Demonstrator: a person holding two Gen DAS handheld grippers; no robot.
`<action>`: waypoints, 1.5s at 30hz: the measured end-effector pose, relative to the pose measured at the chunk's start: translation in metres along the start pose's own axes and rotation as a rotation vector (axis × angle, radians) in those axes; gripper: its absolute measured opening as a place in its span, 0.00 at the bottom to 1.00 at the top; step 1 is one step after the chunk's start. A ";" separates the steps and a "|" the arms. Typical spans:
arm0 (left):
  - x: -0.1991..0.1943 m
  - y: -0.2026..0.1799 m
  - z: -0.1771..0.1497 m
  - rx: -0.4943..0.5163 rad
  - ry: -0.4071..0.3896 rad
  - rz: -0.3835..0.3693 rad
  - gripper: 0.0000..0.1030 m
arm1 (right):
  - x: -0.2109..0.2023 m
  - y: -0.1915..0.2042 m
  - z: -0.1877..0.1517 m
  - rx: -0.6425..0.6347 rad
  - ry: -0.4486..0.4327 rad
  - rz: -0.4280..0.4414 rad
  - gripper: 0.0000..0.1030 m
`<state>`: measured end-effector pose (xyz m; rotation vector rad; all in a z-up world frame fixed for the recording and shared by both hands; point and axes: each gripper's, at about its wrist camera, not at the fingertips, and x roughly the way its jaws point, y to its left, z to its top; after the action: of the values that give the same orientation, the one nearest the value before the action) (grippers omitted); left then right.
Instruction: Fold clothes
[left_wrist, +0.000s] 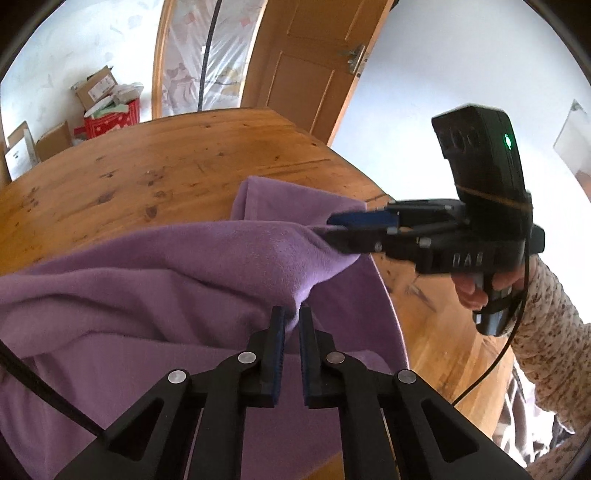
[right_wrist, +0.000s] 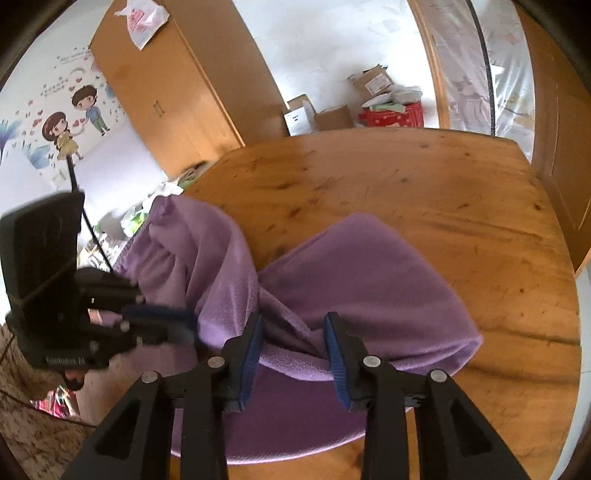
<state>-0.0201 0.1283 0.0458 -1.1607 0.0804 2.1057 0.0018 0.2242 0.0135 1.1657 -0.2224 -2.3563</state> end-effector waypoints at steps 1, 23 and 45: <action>-0.002 -0.001 0.000 0.002 -0.003 -0.002 0.07 | -0.001 0.001 -0.002 -0.001 0.002 0.007 0.32; -0.001 0.031 0.016 -0.310 0.040 -0.074 0.29 | 0.006 0.031 -0.024 -0.159 0.066 -0.069 0.08; 0.006 0.068 0.018 -0.604 0.172 -0.198 0.38 | 0.016 0.119 -0.059 -0.563 -0.004 -0.345 0.07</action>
<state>-0.0766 0.0879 0.0329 -1.6183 -0.6043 1.8982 0.0832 0.1178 0.0078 0.9697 0.6509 -2.4614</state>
